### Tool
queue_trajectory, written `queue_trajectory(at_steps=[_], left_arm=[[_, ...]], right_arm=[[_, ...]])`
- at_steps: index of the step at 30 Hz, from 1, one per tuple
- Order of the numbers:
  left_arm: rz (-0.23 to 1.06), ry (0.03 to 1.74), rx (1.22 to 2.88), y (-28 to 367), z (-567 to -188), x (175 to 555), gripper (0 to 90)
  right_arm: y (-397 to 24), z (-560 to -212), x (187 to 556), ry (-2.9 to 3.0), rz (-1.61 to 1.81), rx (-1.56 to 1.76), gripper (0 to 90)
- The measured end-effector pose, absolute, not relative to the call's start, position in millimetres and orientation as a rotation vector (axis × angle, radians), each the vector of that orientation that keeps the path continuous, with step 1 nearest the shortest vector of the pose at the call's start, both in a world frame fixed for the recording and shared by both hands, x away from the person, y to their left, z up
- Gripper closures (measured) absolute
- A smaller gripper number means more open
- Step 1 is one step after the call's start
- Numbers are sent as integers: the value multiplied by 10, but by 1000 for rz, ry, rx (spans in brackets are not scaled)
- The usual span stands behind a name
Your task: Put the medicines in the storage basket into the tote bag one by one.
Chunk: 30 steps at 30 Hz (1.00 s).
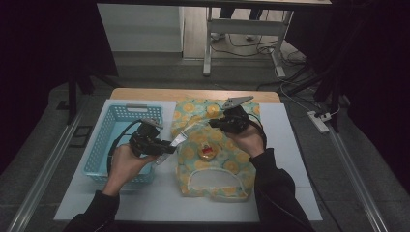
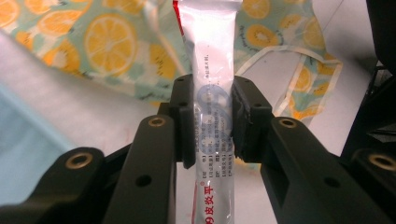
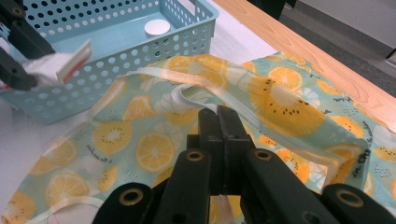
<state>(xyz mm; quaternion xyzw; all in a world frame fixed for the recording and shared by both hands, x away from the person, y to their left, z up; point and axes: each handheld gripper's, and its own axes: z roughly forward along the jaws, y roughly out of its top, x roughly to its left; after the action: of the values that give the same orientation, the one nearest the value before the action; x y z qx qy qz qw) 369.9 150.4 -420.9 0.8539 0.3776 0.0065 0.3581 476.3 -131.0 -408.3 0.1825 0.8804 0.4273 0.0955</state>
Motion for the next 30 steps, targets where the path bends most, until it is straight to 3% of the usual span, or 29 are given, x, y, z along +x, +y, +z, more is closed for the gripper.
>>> queue_trajectory(at_steps=[30], left_arm=[[29,923,2283,592,-4423,4075,724]], right_arm=[[-1319,-4075,4766,2593,1285,540,900]])
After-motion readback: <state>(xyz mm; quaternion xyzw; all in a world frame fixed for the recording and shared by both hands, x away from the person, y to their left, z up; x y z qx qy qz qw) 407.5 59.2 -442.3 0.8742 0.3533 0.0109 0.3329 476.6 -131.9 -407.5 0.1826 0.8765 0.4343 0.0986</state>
